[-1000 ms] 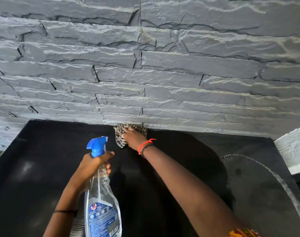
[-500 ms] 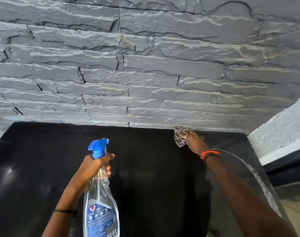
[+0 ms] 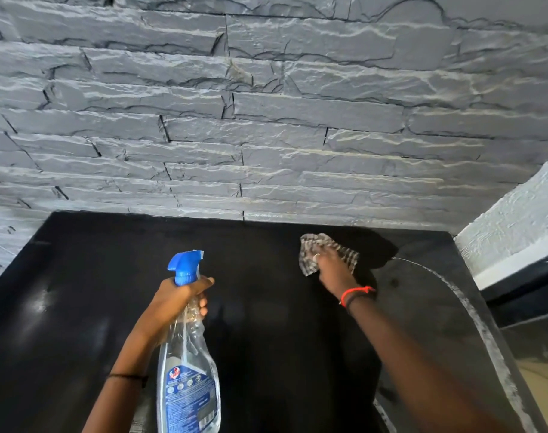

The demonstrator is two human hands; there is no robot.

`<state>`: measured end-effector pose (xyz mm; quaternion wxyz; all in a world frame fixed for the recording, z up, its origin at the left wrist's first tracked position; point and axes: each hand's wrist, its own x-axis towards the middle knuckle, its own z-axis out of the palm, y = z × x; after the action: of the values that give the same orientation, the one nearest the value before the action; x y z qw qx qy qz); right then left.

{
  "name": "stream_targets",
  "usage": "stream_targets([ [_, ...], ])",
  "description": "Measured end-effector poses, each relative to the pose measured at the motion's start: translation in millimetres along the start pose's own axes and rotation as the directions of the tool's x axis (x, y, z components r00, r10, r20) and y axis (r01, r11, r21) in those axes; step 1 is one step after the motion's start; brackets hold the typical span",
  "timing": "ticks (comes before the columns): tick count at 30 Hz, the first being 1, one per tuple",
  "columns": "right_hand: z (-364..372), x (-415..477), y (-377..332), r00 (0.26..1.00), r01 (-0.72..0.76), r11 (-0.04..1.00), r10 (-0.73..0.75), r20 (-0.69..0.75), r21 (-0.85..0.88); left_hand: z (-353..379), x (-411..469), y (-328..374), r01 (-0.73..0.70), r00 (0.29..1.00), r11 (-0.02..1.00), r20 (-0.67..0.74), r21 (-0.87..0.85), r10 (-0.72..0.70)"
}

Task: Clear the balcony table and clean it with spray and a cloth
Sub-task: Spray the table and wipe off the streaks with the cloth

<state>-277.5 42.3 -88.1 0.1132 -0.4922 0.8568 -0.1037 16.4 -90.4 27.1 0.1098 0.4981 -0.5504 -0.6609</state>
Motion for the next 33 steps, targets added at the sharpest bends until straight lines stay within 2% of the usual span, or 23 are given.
stream_targets([
  [3, 18, -52, -43, 0.98, 0.195, 0.98, -0.193, -0.053, 0.027, 6, -8, 2, -0.025, 1.0, 1.0, 0.01, 0.013, 0.025],
  [6, 35, -126, -60, 0.938, 0.344, 0.939, -0.345, -0.035, -0.017, 12, -17, 4, -0.049, 0.998, 0.999, 0.029, 0.012, 0.049],
  [9, 47, -197, -52, 0.934, 0.355, 0.934, -0.353, 0.059, -0.031, 19, -29, 4, -0.066, 0.997, 0.998, 0.035, 0.007, 0.066],
  [12, 55, -237, -4, 0.939, 0.341, 0.935, -0.334, 0.079, -0.102, 21, -41, 2, -0.071, 0.997, 0.997, 0.038, 0.006, 0.071],
  [17, 17, -199, 46, 0.986, 0.163, 0.986, -0.161, 0.044, -0.039, 15, -68, -14, -0.058, 0.998, 0.998, 0.008, -0.006, 0.058],
  [20, 10, -162, 15, 0.991, 0.132, 0.99, -0.132, 0.005, -0.055, 9, -86, -28, -0.04, 0.999, 0.999, -0.019, -0.002, 0.04],
  [24, 35, -170, -58, 0.958, 0.274, 0.961, -0.276, -0.074, -0.039, 5, -105, -41, -0.035, 0.998, 0.999, -0.043, -0.003, 0.035],
  [27, 63, -217, -102, 0.922, 0.386, 0.922, -0.386, 0.03, -0.022, 1, -117, -46, -0.052, 0.998, 0.999, -0.038, -0.004, 0.051],
  [31, 93, -312, -113, 0.919, 0.381, 0.924, -0.382, 0.099, 0.027, -4, -132, -50, -0.078, 0.996, 0.997, -0.033, 0.007, 0.078],
  [33, 104, -368, -93, 0.924, 0.38, 0.917, -0.369, 0.101, -0.121, -10, -149, -57, -0.09, 0.996, 0.996, -0.017, -0.003, 0.09],
])
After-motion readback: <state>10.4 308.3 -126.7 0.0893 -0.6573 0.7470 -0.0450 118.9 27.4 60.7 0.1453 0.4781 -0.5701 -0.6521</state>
